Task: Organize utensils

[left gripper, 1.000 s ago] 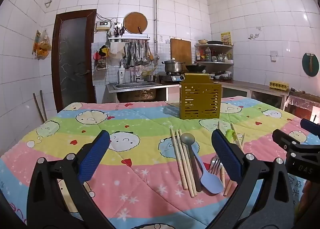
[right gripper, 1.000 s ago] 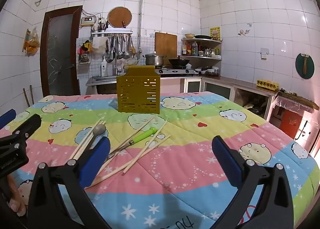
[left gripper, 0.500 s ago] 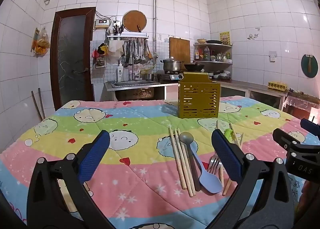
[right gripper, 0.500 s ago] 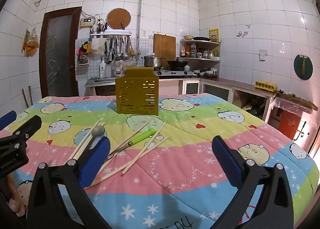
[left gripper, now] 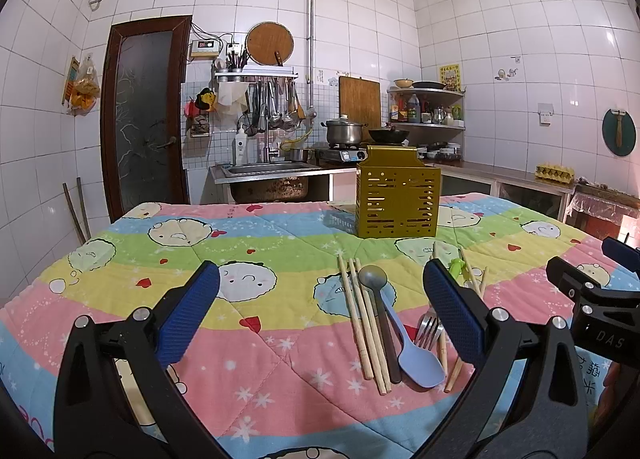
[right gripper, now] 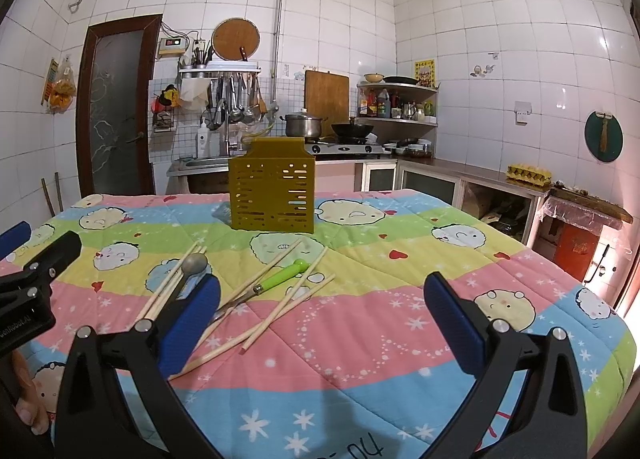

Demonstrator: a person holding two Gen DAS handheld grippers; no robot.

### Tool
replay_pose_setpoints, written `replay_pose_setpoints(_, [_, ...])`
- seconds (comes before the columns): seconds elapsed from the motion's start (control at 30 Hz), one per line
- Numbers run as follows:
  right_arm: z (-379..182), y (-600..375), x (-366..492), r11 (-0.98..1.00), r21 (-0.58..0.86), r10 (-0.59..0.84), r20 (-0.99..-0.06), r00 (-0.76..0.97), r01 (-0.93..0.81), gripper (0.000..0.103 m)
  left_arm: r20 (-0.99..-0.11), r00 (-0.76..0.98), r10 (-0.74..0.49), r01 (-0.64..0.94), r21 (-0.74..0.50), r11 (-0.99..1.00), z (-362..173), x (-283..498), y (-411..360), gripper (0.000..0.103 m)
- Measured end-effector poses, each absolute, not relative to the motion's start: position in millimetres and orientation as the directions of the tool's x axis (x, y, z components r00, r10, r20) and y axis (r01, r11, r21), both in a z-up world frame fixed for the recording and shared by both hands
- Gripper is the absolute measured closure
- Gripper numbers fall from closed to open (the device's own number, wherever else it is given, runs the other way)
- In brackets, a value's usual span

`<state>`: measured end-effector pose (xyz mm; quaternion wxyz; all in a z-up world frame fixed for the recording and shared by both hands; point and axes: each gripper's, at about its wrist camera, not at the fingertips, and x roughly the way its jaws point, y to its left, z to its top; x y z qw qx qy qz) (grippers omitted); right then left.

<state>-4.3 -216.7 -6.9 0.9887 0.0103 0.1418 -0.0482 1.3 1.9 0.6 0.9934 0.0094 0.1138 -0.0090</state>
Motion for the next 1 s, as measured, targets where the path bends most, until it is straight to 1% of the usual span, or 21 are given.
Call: replay_pose_setpoints(1.0, [-5.9, -219.3, -4.3, 0.994, 0.003, -0.104, -0.275, 0.956, 0.108, 0.004, -0.225, 0.974, -0.016, 0.02, 0.015, 1.0, 0.9, 0.8, 2.2, 0.005])
